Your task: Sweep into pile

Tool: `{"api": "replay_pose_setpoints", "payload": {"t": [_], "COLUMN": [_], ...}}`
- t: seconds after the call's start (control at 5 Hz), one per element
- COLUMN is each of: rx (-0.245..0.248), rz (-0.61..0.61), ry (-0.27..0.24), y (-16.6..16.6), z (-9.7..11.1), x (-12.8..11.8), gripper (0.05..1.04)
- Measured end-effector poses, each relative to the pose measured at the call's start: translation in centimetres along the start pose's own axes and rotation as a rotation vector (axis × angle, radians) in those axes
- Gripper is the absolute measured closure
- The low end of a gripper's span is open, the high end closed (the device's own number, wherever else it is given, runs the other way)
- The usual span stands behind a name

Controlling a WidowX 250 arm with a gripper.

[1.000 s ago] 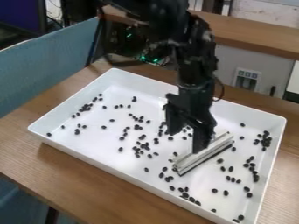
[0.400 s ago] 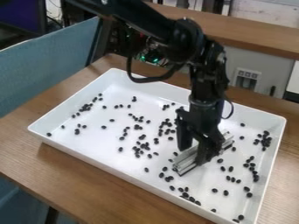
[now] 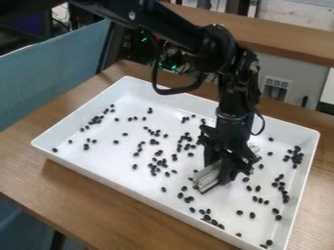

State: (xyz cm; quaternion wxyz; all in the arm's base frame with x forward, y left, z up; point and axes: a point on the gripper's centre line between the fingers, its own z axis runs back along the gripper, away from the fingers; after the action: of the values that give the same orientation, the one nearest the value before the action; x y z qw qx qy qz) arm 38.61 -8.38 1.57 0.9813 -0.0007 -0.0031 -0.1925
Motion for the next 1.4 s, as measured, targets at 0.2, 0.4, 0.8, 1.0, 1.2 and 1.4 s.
{"api": "replay_pose_setpoints", "payload": {"t": [0.2,0.4,0.8,1.0,1.2,1.4], "rx": [0.024,0.05,0.134,0.132,0.137,0.14], "rz": [0.073,0.185,0.354,0.395,0.395,0.347], "ry": [0.003,0.004,0.027,0.011,0.001,-0.005], "y": [1.7,5.2,14.0,17.9,20.5,20.6], "z": [1.4,4.4,4.3,3.5,2.8,1.8], "x": [-1.2,-2.8,-6.9,-9.5,-11.9,-12.3], "gripper": [0.692,0.692,0.692,0.692,0.692,0.692]}}
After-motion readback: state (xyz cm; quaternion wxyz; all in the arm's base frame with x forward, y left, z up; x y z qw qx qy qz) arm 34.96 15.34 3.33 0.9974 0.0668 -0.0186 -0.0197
